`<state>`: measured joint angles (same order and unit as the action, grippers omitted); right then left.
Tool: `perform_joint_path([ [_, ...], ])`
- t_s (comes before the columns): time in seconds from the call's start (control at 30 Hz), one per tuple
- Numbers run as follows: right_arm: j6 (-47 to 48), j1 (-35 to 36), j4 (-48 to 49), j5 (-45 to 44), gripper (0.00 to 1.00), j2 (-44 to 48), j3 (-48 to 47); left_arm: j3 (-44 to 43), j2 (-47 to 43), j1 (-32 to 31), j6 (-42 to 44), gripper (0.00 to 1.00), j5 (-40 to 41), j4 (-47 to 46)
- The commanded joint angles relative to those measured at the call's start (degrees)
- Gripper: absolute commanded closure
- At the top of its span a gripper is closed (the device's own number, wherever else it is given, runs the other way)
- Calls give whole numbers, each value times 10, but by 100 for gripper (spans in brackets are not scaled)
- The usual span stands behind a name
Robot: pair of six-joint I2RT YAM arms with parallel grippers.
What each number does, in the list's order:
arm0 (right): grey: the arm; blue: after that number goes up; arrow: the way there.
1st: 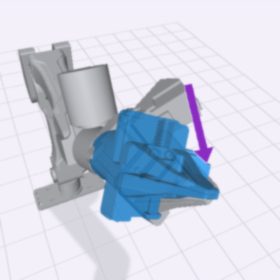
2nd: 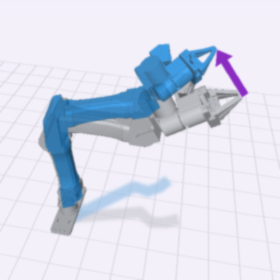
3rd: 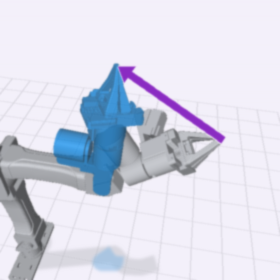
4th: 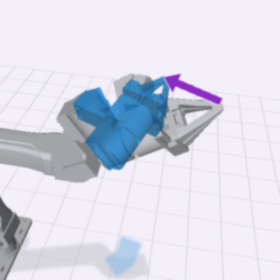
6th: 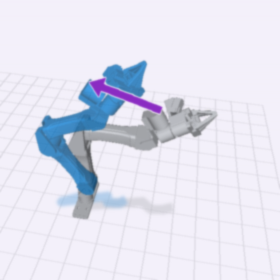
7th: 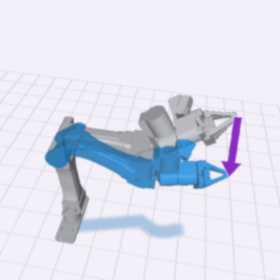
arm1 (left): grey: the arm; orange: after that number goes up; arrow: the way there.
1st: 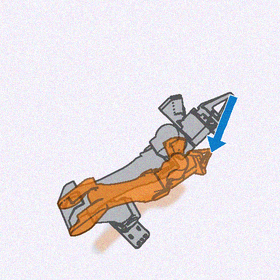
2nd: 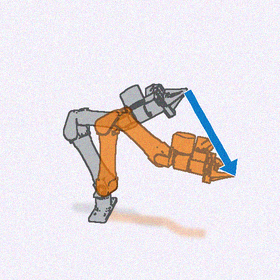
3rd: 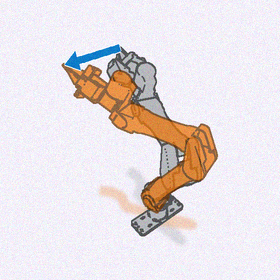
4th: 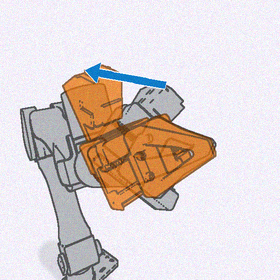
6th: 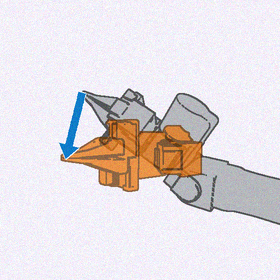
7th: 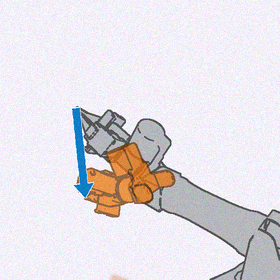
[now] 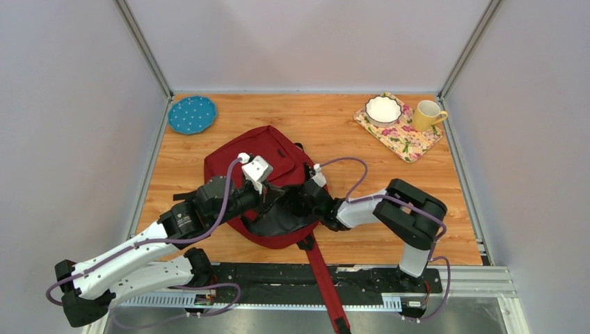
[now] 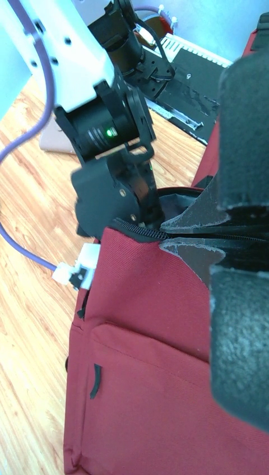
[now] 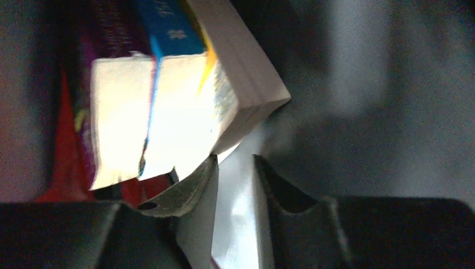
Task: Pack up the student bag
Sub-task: Place the book in the student bag.
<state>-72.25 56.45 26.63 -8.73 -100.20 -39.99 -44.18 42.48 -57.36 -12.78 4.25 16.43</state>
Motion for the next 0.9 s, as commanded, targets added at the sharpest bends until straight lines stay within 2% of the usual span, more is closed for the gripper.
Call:
perform_joint_path([
  [0.0,-18,2,80,13,70,-66,-47,-6,-6,-2,-10,100,-14,-33],
  [0.07,-20,0,126,-4,73,-83,-59,-5,-9,-2,-13,100,-13,-33],
  [0.13,-11,-2,128,-22,73,-85,-73,-4,-9,-2,-11,100,-11,-29],
  [0.27,14,-5,126,-42,61,-68,-72,1,-12,-2,-12,100,-5,-23],
  [0.37,36,-7,110,-43,51,-27,-35,8,-13,-2,-12,100,6,-17],
  [0.43,54,-7,108,-22,48,18,0,13,-17,-2,-17,100,32,-17],
  [0.53,90,-6,49,-1,42,92,26,28,-27,-2,-22,100,50,-28],
  [0.57,99,-6,-14,-8,39,112,29,35,-32,-2,-17,100,50,-33],
  [0.67,140,-7,-94,-30,27,195,41,47,-47,-3,-16,100,56,-49],
  [0.73,194,-6,-136,-7,27,234,34,48,-53,-2,-13,100,60,-53],
  [0.87,231,-7,-267,12,27,322,25,43,-52,-2,-9,100,66,-51],
])
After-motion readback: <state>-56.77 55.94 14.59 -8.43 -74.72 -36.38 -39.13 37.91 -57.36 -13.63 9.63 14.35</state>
